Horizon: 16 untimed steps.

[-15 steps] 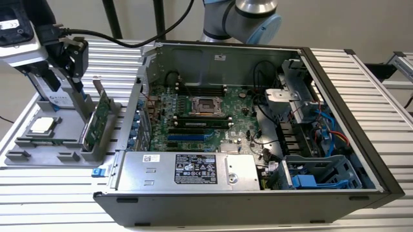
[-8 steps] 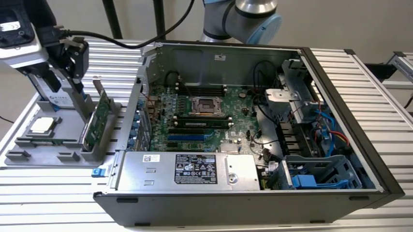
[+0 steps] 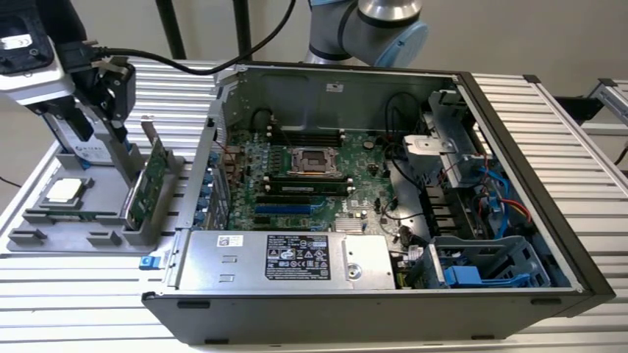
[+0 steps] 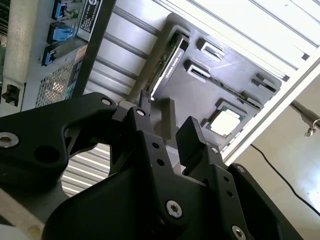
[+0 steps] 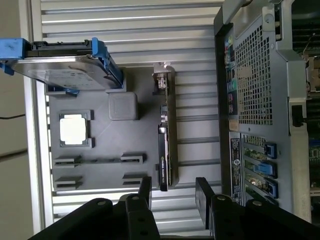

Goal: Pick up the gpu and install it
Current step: 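Pick up the gpu and move the gpu toward the slot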

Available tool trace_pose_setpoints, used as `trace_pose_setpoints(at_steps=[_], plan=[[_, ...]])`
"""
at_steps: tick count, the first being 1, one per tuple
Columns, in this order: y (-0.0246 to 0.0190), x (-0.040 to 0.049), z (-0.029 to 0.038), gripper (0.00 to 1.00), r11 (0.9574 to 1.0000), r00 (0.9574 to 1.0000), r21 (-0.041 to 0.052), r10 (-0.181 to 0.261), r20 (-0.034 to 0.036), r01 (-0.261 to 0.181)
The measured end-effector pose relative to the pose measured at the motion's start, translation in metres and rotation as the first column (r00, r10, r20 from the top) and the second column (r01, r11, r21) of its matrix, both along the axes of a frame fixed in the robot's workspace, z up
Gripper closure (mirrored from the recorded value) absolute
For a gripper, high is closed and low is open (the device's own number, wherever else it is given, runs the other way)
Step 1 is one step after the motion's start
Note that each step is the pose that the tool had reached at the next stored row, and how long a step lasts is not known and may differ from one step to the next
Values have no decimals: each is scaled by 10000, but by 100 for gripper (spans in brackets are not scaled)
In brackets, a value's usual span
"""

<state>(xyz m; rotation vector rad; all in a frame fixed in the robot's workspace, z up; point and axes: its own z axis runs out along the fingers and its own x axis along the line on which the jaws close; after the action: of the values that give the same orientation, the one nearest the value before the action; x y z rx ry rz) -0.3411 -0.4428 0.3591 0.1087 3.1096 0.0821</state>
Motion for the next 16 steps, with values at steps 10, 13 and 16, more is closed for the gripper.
trace_pose_setpoints(at_steps=[10, 13, 16], plan=[[0, 0, -61, 0, 10000, 10000, 0, -2, 2, 2], [0, 0, -83, 0, 10000, 10000, 1, -1, 2, 1], [0, 0, -110, 0, 10000, 10000, 0, -1, 2, 1]])
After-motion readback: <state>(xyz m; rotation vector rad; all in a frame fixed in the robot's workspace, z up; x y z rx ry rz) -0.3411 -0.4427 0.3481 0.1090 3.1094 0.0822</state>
